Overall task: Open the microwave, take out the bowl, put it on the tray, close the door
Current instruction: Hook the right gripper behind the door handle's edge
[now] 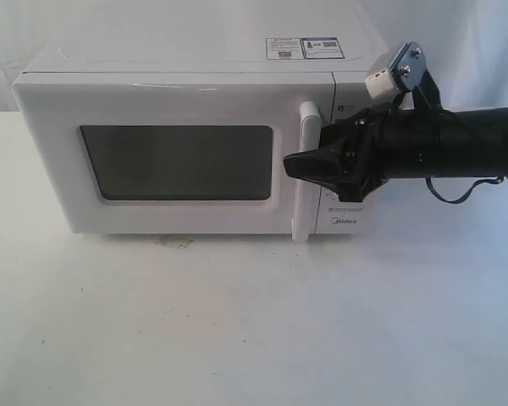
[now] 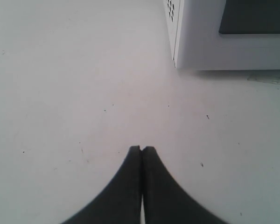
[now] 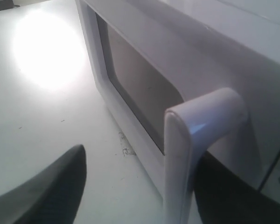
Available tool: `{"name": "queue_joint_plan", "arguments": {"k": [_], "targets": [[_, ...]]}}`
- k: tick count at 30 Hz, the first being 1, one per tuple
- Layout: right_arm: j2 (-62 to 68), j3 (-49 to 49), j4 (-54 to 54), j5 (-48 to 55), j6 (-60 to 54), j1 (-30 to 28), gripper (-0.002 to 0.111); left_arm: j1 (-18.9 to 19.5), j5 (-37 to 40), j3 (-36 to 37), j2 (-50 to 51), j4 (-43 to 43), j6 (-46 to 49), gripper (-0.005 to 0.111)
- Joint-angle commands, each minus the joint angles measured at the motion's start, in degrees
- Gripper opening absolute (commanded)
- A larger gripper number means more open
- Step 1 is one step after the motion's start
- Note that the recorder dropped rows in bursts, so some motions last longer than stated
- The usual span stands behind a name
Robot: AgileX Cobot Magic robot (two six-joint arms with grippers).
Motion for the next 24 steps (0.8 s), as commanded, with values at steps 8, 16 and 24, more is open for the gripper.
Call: {"name": "queue_joint_plan", "arguments": {"k": [8,16,24], "targets": [[-1.93,-2.83,7.12,6.24,-1.2,-0.33,0.05,0.13,0.09,0.27,-0.29,-0.21,0.05,0.0],[-1.93,-3.47,7.12,6.09,0.62,0.36,0.046,0.13,0.09,0.27,-0.29,-0.21,0.05,0.0],[-1.82,-5.64,7.12,-4.76,2.94,4.87,0.046,0.13,0.09,0.27,-0.29,-0.21,0.05,0.0]]}}
